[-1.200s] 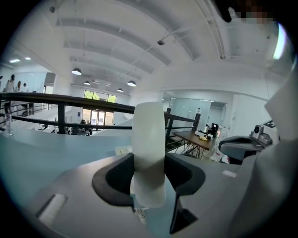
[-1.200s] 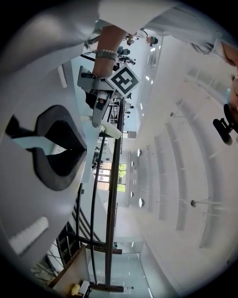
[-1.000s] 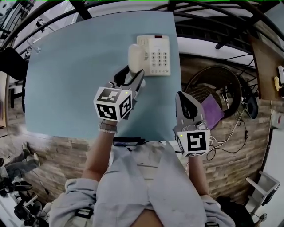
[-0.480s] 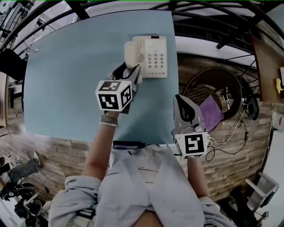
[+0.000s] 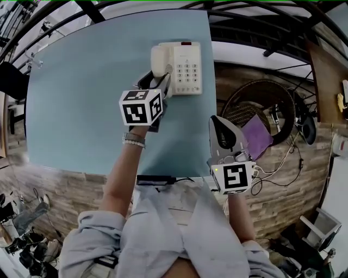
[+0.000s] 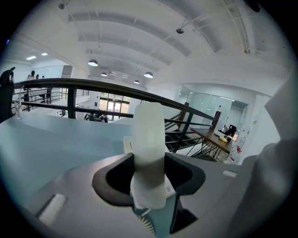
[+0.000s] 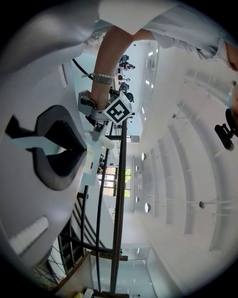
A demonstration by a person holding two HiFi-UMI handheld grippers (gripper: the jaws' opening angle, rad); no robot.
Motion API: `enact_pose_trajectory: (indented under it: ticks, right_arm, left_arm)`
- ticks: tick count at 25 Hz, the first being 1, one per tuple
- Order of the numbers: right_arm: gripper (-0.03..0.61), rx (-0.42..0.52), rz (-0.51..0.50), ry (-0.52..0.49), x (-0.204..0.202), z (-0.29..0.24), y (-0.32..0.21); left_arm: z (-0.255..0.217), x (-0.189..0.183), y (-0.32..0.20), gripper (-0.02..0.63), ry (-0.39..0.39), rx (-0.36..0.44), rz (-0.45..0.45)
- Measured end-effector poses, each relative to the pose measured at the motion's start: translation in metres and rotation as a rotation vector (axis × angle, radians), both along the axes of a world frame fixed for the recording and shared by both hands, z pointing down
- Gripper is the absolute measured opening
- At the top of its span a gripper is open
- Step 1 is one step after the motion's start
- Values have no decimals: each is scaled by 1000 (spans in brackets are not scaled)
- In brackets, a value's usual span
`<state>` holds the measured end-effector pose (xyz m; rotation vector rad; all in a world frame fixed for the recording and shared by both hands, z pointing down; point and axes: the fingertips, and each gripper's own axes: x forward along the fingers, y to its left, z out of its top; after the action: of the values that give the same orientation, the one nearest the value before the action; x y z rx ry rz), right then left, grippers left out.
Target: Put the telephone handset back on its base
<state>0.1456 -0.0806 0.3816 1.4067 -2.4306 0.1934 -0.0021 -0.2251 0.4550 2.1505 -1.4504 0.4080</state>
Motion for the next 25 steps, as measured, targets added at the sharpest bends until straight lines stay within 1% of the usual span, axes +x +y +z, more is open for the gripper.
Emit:
enact_pose_trajectory:
  ticks: [6,15,21,25]
  right_arm:
    - [6,-5,3,-4,1,2,-1]
    - [6,-26,3,-2,0,5,-4]
    - [6,-16,7,-10,3,4,-5]
    - [6,-28,13,-1,6,7,-3]
  left_arm:
    - [8,-2,-14,196,25,-20,-41]
    - [16,-4,-34,196,37,-33,-82]
    - [22,-1,-43,196,27,-46,-104]
    - [29,0,-47,195,19,-56,-120]
